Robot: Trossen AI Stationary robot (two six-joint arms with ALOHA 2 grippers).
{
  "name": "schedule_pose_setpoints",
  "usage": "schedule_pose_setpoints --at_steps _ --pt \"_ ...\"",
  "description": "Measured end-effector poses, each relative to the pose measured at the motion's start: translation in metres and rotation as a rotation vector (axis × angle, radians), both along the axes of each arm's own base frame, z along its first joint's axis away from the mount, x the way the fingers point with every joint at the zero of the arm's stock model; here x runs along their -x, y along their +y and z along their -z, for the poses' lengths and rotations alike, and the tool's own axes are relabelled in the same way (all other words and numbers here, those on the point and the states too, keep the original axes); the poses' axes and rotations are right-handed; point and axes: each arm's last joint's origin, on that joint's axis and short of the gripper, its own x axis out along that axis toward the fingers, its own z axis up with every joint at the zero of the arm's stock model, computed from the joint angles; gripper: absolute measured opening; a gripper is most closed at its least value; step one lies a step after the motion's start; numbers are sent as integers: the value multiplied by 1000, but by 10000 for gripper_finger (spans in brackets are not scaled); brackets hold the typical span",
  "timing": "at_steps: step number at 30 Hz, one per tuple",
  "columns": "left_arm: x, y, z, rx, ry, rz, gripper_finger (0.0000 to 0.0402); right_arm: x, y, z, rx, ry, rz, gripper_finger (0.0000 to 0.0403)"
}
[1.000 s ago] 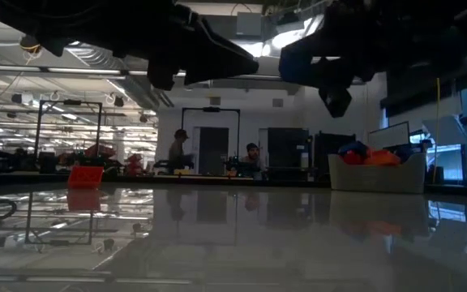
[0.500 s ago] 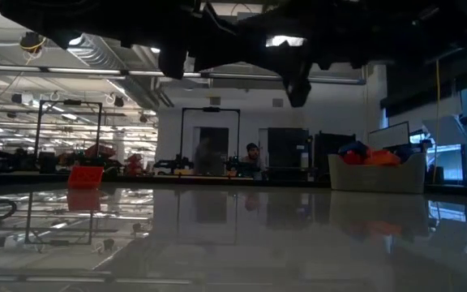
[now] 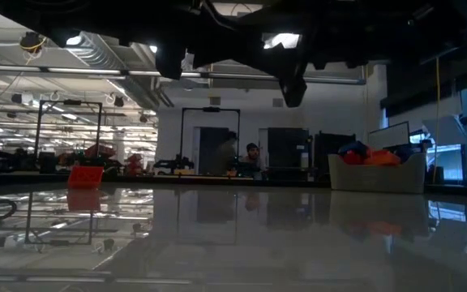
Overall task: Sort blocks by size
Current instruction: Put the blue game piece into the transparent bin
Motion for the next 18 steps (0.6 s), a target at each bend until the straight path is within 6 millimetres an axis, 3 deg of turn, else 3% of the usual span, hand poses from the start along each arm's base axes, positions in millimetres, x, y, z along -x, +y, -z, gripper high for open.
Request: schedule_pose_setpoints --at_steps 6,12,18 --pt "0 -1 0 -3 1 2 77 0 0 0 1 1 0 229" --pt "5 -11 -2 14 -3 26 77 1 1 -2 25 -13 -29 253" --pt "23 -27 -14 44 20 -44 88 1 3 -3 20 -15 -110 256"
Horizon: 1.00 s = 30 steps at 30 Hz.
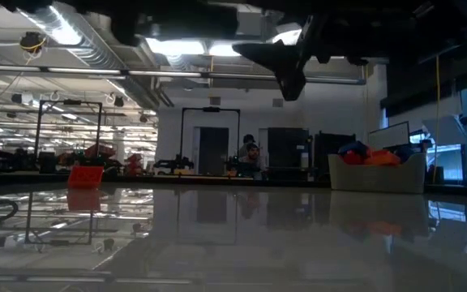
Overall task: Sort blocks by size
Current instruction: Put the blue game piece into the transparent bin
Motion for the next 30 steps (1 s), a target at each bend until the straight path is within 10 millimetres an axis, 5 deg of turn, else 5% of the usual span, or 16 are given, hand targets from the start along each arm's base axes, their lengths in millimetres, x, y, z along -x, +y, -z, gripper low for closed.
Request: schedule_pose_setpoints --at_steps 14,22,30 --pt "81 -2 -27 397 267 -68 84 1 0 -1 49 -19 -35 257" --pt "135 -2 -45 844 540 -74 84 1 0 -1 72 -24 -36 257" --pt "170 -13 -33 1215 924 -378 82 1 0 3 104 9 -21 257"
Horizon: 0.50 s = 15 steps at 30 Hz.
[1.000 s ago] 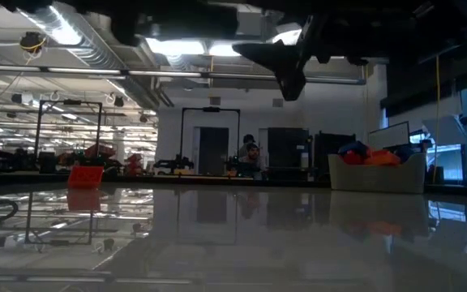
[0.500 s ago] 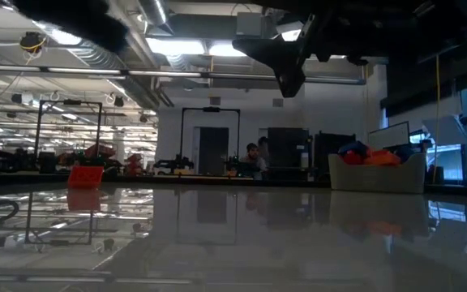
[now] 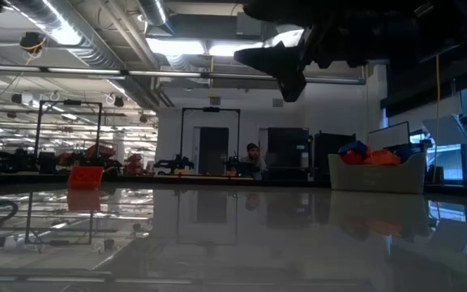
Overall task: Sort blocks by size
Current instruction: Put the blue game piece into the transparent bin
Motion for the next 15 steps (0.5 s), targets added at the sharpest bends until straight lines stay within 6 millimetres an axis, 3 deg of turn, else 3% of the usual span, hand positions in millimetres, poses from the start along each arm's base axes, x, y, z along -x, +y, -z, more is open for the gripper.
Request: schedule_pose_setpoints --at_steps 9,15 --pt "22 -15 2 66 88 -76 110 0 0 3 42 20 -4 257" --pt "24 -15 2 77 110 -161 146 1 0 7 66 53 -7 257"
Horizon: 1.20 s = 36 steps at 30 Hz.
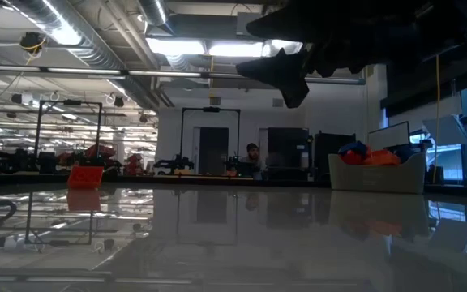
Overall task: Sort blocks by size
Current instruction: Put the blue game piece into the transparent bin, then put the orange game piece into the black bin
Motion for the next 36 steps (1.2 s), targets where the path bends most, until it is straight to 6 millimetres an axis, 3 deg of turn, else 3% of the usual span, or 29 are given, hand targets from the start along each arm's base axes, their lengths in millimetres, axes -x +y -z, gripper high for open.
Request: schedule_pose_setpoints --at_steps 6,12,18,28,36 --pt "-2 4 -3 10 -15 -11 191 0 0 0 0 1 0 257" --pt "-12 18 -15 -22 -187 -4 200 0 0 0 -2 -4 0 257" --pt "-26 44 -24 -179 -338 -4 200 0 0 0 -1 -4 0 257" --pt "-60 89 -20 -566 -344 47 200 0 0 2 5 18 -1 257" --pt "-76 111 -19 -626 -321 64 206 0 0 3 7 26 0 257"
